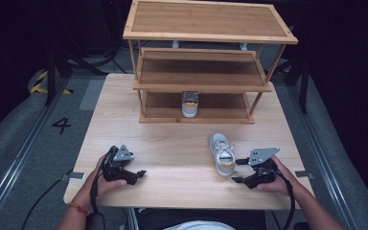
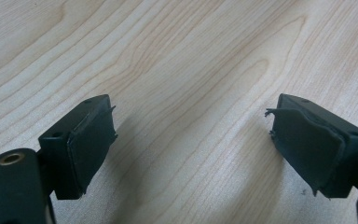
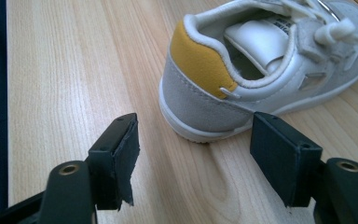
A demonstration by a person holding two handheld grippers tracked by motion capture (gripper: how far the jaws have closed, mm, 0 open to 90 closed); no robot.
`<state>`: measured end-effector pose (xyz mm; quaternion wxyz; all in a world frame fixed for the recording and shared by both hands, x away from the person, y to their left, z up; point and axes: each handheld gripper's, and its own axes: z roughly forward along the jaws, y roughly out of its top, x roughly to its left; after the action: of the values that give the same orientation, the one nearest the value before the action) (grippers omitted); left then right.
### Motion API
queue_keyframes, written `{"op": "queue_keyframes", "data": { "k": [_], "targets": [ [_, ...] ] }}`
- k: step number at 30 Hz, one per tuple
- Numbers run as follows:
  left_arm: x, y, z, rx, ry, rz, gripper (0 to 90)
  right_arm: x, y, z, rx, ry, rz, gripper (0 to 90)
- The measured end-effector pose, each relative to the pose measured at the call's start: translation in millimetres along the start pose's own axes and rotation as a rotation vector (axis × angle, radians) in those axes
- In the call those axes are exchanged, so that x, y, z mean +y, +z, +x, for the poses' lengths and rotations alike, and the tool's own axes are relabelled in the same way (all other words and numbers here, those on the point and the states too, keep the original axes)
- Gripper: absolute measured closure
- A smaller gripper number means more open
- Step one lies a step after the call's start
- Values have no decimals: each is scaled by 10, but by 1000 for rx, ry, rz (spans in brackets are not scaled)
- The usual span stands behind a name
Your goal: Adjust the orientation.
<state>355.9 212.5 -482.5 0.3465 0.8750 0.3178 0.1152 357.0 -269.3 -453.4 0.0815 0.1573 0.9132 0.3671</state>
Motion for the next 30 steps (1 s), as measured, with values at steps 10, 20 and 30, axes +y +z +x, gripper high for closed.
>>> {"op": "queue_keyframes", "data": {
  "k": [10, 20, 30],
  "targets": [
    [0, 0, 0, 0, 0, 0, 136, 271, -154, 33, -32, -52, -29, 408],
    [1, -2, 2, 3, 4, 1, 136, 608, 7, 22, 62, -189, 139, 451],
    [0, 0, -1, 0, -1, 0, 136, 671, 317, -69, 112, -188, 276, 620]
  ]
}}
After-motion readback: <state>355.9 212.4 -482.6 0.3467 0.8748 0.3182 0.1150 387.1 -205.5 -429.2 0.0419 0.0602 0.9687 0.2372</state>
